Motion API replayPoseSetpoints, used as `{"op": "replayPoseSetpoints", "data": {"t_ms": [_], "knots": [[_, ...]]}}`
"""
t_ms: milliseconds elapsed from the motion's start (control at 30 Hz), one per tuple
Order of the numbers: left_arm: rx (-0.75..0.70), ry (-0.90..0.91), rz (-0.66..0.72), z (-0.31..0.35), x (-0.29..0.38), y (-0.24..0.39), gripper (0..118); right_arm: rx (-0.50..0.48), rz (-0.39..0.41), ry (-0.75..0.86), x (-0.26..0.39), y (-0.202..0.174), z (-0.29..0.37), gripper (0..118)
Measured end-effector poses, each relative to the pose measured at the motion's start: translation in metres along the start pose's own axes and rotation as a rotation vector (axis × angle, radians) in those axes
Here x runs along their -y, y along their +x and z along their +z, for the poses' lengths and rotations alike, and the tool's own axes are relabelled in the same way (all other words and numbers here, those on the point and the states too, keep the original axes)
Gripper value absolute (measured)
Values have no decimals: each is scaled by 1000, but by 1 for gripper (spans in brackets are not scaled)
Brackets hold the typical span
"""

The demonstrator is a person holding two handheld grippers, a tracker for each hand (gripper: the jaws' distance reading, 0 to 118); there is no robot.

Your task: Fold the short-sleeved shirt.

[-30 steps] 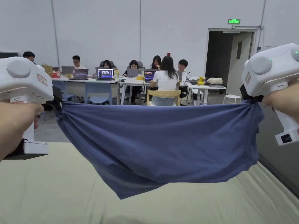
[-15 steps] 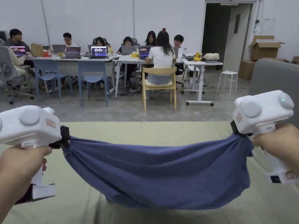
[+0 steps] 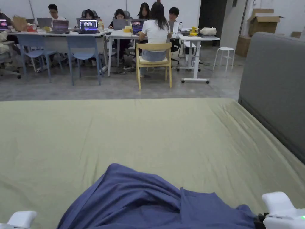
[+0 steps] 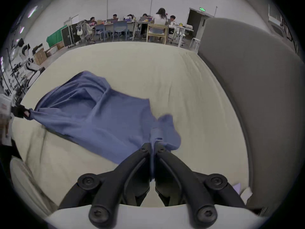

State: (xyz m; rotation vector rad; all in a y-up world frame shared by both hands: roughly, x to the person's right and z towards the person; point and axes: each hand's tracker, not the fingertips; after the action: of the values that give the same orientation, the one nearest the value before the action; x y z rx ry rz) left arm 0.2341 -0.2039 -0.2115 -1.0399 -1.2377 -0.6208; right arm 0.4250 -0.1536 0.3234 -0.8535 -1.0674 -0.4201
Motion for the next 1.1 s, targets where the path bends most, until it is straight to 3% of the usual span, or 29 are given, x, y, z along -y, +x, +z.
{"op": "replayPoseSetpoints", "data": {"t_ms": [200,500,667,767,800,833,867,900,933,967,1100], "knots": [[0,-103,-72,-5,44,-29,3,10,12,-63,64,-15,21,5],[14,-230,-33,-36,69,-34,3,2,31,-292,121,-29,-25,5],[39,-244,36,-42,69,-36,3,1,31,-318,133,-32,-50,5],[40,-245,60,-41,70,-34,6,3,62,-332,128,-32,-52,14],[31,-243,64,-38,68,-31,13,-7,68,-334,124,-30,-46,16],[7,-224,68,-29,65,-28,35,-18,51,-337,118,-25,-39,26],[-53,-169,66,-18,62,-23,91,-27,-4,-316,111,-19,-28,70],[-91,-77,38,-4,59,-17,118,-30,-75,-246,104,-12,-9,110],[-91,46,21,14,58,-10,118,-37,-113,-166,98,-6,11,118],[-62,181,45,26,49,-6,118,-36,-151,-17,96,-3,26,117],[94,238,88,49,55,24,118,-86,-191,62,73,-4,69,118]]}}
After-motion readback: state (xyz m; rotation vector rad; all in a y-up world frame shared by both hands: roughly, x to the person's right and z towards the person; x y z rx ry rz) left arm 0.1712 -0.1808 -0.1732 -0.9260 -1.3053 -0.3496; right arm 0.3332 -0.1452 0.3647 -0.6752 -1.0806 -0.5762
